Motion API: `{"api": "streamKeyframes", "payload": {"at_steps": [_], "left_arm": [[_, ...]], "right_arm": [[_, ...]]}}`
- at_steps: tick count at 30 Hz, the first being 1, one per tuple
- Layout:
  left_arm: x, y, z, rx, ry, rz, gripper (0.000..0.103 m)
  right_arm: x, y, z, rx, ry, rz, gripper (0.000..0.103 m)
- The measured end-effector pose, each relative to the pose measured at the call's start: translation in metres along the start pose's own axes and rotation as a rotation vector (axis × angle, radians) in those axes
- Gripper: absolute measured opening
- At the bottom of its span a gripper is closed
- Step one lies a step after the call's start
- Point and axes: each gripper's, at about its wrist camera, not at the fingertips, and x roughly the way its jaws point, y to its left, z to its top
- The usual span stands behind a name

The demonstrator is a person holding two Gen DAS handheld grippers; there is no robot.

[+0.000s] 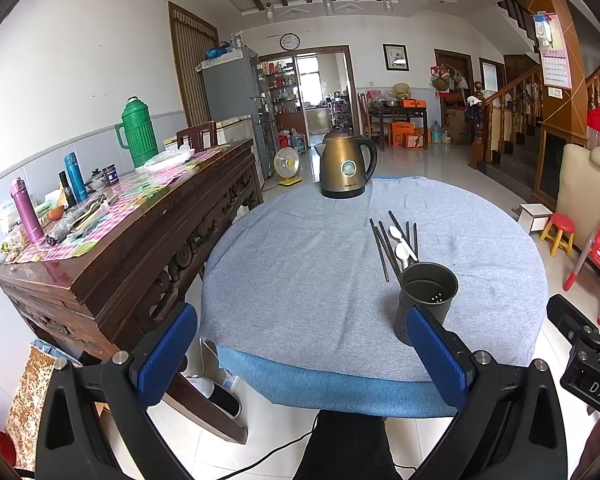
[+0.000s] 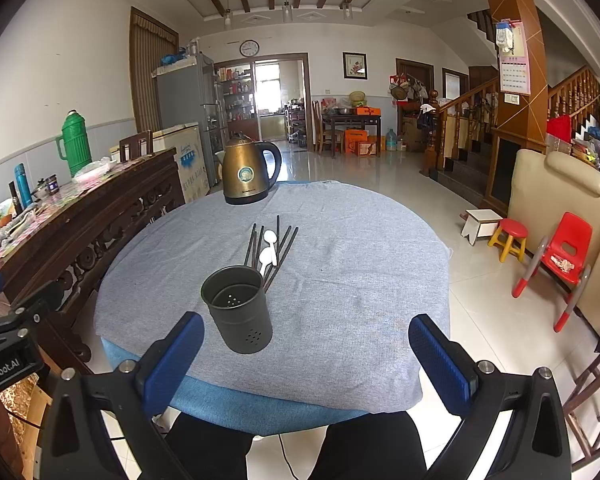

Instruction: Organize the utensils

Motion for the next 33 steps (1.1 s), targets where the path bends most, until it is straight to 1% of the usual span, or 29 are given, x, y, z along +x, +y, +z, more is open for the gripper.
{"api": "streamKeyframes", "payload": {"at_steps": [5, 7, 11, 14, 16, 17, 18, 21, 22, 23, 24, 25, 26, 27, 28, 29, 30, 32, 33], "left_arm": [[0.01, -0.002, 0.002, 0.004, 0.01, -0.004, 0.103], [0.016, -0.005, 0.008, 0.005, 0.017, -0.004, 0.103], [0.041, -0.005, 0.011, 0.01, 0.066, -0.027, 0.103], [0.074, 0.001, 0.015, -0.001, 0.131, -0.056, 0.103], [0.109, 0.008, 0.016, -0.017, 0.21, -0.086, 0.103], [0.127, 0.012, 0.015, -0.032, 0.251, -0.096, 0.103], [0.152, 0.018, 0.013, -0.046, 0.297, -0.099, 0.103], [0.199, 0.024, 0.004, -0.046, 0.361, -0.068, 0.103], [0.213, 0.026, 0.001, -0.049, 0.385, -0.065, 0.103], [0.23, 0.028, -0.002, -0.061, 0.417, -0.068, 0.103], [0.24, 0.03, -0.004, -0.071, 0.433, -0.073, 0.103], [0.249, 0.031, -0.006, -0.079, 0.446, -0.077, 0.102], [0.258, 0.031, -0.006, -0.083, 0.458, -0.079, 0.102], [0.269, 0.03, -0.007, -0.087, 0.472, -0.086, 0.1], [0.275, 0.029, -0.006, -0.088, 0.477, -0.092, 0.098], [0.285, 0.028, -0.005, -0.086, 0.488, -0.101, 0.097], [0.29, 0.027, -0.005, -0.085, 0.494, -0.106, 0.096], [0.305, 0.022, -0.001, -0.078, 0.51, -0.133, 0.093], [0.31, 0.019, 0.002, -0.076, 0.517, -0.144, 0.09]], "right_arm": [[0.011, -0.007, 0.003, 0.02, 0.02, 0.0, 0.103], [0.018, -0.01, 0.006, 0.024, 0.026, -0.005, 0.103], [0.039, -0.018, 0.019, 0.041, 0.061, 0.006, 0.103], [0.061, -0.027, 0.035, 0.048, 0.087, 0.026, 0.103], [0.08, -0.034, 0.047, 0.057, 0.103, 0.053, 0.103], [0.091, -0.036, 0.051, 0.072, 0.136, 0.075, 0.103], [0.111, -0.04, 0.059, 0.078, 0.169, 0.102, 0.103], [0.155, -0.046, 0.076, 0.093, 0.214, 0.144, 0.103], [0.176, -0.047, 0.083, 0.093, 0.23, 0.163, 0.103], [0.202, -0.047, 0.088, 0.11, 0.273, 0.19, 0.103], [0.216, -0.047, 0.091, 0.102, 0.286, 0.194, 0.098], [0.242, -0.046, 0.094, 0.11, 0.325, 0.218, 0.095], [0.263, -0.047, 0.093, 0.105, 0.372, 0.221, 0.088], [0.291, -0.043, 0.101, 0.138, 0.392, 0.259, 0.08], [0.308, -0.042, 0.103, 0.155, 0.411, 0.272, 0.076], [0.333, -0.039, 0.106, 0.172, 0.436, 0.287, 0.067], [0.347, -0.04, 0.104, 0.177, 0.466, 0.284, 0.056], [0.394, -0.037, 0.11, 0.236, 0.508, 0.304, 0.046], [0.405, -0.035, 0.111, 0.261, 0.527, 0.316, 0.043]]}}
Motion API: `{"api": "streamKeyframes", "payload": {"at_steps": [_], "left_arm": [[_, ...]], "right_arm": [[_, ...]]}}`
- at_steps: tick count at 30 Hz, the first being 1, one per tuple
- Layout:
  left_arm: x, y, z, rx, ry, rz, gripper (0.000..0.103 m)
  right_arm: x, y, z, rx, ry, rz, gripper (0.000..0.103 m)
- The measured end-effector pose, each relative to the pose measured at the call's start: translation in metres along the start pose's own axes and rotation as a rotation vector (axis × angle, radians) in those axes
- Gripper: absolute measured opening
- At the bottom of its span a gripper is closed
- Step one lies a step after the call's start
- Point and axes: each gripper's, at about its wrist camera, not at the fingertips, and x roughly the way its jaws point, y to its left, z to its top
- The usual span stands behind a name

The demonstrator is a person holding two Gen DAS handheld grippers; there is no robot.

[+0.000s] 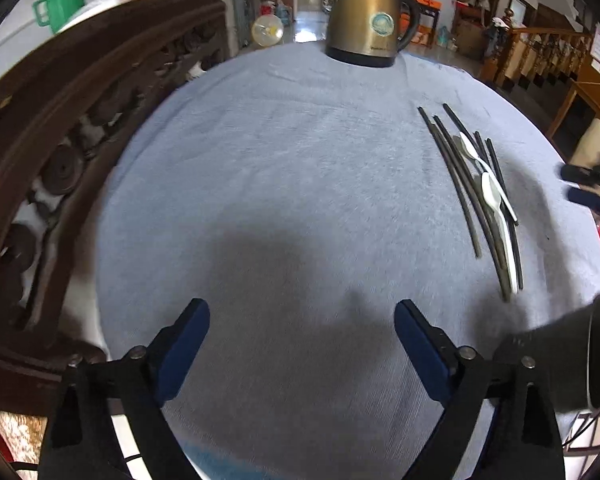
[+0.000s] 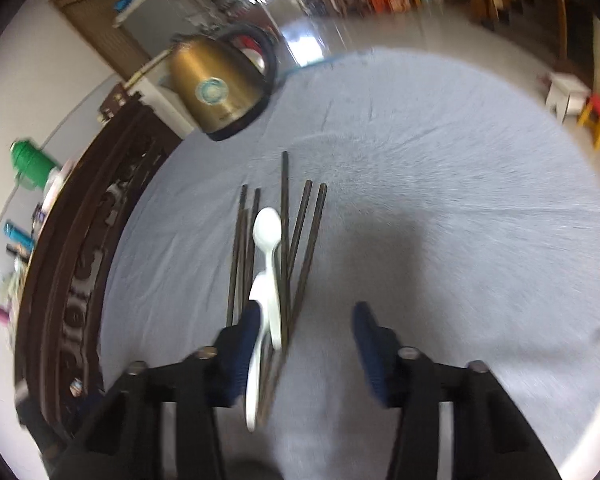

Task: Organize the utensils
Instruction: 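Close the right tool on a dark chopstick while the left tool grasps another chopstick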

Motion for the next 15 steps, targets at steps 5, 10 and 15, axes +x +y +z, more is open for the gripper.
{"api": "streamKeyframes", "payload": {"at_steps": [5, 10, 15], "left_arm": [[0.018, -0.014, 0.035, 0.027, 0.031, -0.064, 0.085], [0.039, -0.039, 0.077, 0.08, 0.034, -0.091, 0.081], [0.059, -0.06, 0.104, 0.09, 0.068, -0.133, 0.075]], "right_arm": [[0.06, -0.006, 0.04, 0.094, 0.051, 0.004, 0.038], [0.091, 0.002, 0.057, 0.096, 0.089, -0.062, 0.036], [0.111, 0.016, 0.061, 0.029, 0.112, -0.161, 0.02]]}}
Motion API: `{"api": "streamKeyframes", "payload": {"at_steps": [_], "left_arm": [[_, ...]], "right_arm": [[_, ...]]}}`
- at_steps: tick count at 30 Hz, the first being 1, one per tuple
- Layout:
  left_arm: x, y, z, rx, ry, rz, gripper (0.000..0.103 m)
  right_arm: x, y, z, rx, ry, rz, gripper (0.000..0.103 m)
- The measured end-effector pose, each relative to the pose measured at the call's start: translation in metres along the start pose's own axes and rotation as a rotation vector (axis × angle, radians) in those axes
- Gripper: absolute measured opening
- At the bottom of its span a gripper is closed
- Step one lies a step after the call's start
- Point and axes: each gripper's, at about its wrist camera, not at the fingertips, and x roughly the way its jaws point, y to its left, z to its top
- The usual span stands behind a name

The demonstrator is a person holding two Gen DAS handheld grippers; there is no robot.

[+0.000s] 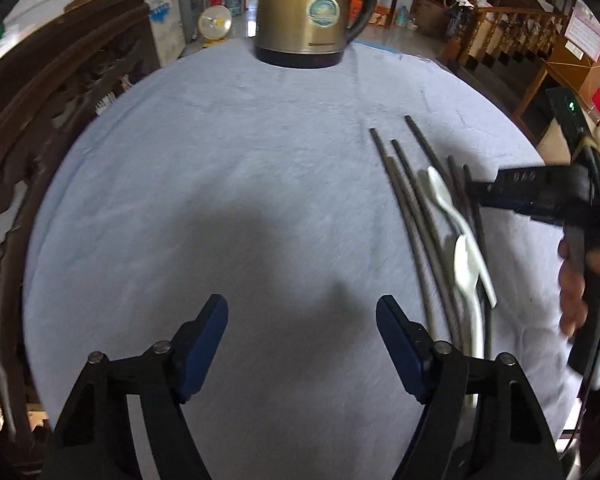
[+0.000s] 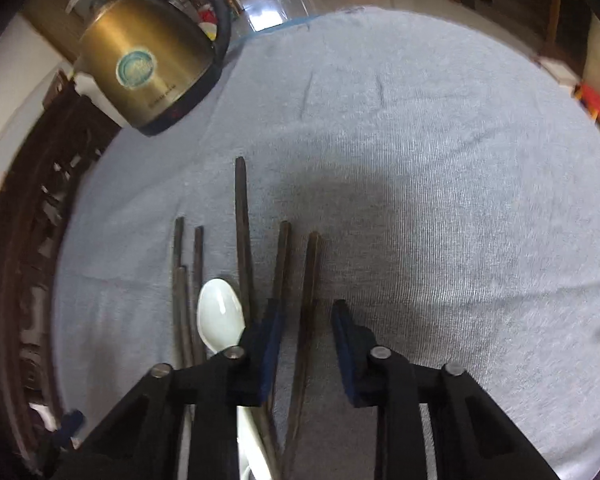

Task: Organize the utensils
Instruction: 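Close the right tool on a dark chopstick while the left tool grasps another chopstick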

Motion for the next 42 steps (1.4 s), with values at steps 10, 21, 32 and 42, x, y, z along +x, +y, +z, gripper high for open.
{"api": "streamKeyframes", "payload": {"at_steps": [10, 21, 32, 42], "left_arm": [[0.045, -0.028, 0.047, -0.005, 0.064, -0.069, 0.063], [0.1, -0.032, 0.147, -0.091, 0.12, -0.025, 0.063], [0.118, -0.063, 0.183, -0.008, 0.162, 0.06, 0.055], [0.121, -0.104, 0.194, 0.073, 0.183, 0.078, 0.01]], "right_arm": [[-0.007, -0.014, -0.002, -0.062, -0.022, 0.012, 0.009], [-0.011, -0.033, -0.01, -0.092, 0.009, 0.076, 0.009], [-0.007, -0.024, -0.001, -0.133, 0.066, 0.047, 0.009], [0.005, 0.004, 0.011, -0.21, 0.086, -0.056, 0.012]]}}
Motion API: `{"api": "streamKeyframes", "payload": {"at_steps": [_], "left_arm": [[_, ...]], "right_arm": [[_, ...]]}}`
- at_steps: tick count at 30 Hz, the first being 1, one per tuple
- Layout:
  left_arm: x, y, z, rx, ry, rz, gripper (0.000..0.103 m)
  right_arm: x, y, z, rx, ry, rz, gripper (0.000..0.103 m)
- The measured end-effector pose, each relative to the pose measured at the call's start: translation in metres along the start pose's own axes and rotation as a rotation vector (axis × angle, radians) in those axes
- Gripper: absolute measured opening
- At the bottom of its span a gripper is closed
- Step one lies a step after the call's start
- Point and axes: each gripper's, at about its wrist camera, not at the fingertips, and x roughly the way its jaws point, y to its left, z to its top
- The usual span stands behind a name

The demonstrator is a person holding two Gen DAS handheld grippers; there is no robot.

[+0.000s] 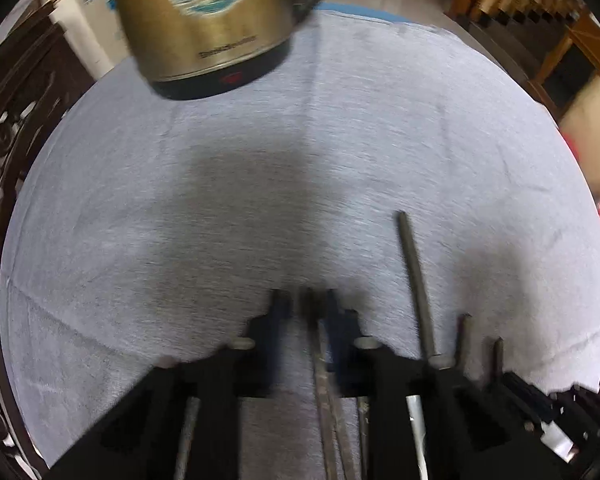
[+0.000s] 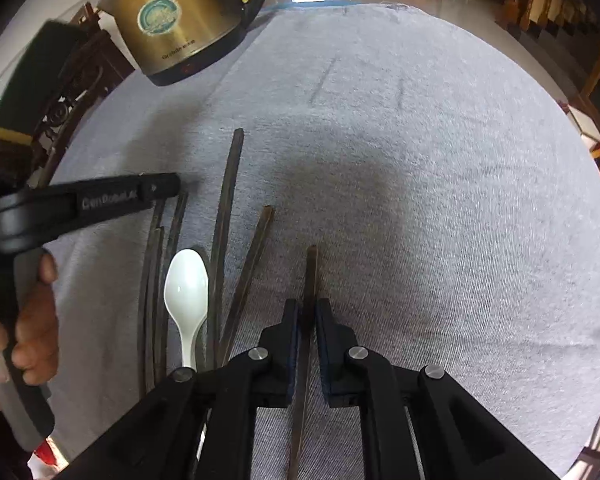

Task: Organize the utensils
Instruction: 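Close the right tool on a dark chopstick while the left tool grasps another chopstick, then lift both held chopsticks and carry them over the gray mesh cup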

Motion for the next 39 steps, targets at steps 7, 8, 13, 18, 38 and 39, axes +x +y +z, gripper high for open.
{"api": "streamKeyframes", "payload": {"at_steps": [7, 8, 13, 18, 38, 39], "left_arm": [[-0.008, 0.016, -0.008, 0.005, -0.01, -0.047, 0.006], [-0.013, 0.021, -0.014, -0.003, -0.017, -0.054, 0.006], [-0.042, 0.031, -0.04, -0.015, -0.087, -0.088, 0.006], [-0.103, 0.045, -0.083, -0.035, -0.202, -0.132, 0.005], [-0.283, 0.042, -0.274, 0.03, -0.764, -0.128, 0.005], [-0.29, 0.043, -0.281, 0.026, -0.784, -0.132, 0.005]], "right_arm": [[0.006, 0.016, 0.005, -0.022, -0.021, -0.004, 0.008], [0.006, 0.015, 0.005, -0.013, -0.027, 0.021, 0.007], [-0.011, 0.005, -0.004, 0.007, -0.088, 0.09, 0.007], [-0.05, 0.006, -0.021, 0.008, -0.196, 0.138, 0.007], [-0.234, 0.025, -0.179, 0.018, -0.8, 0.08, 0.007], [-0.241, 0.026, -0.184, 0.015, -0.817, 0.079, 0.007]]}}
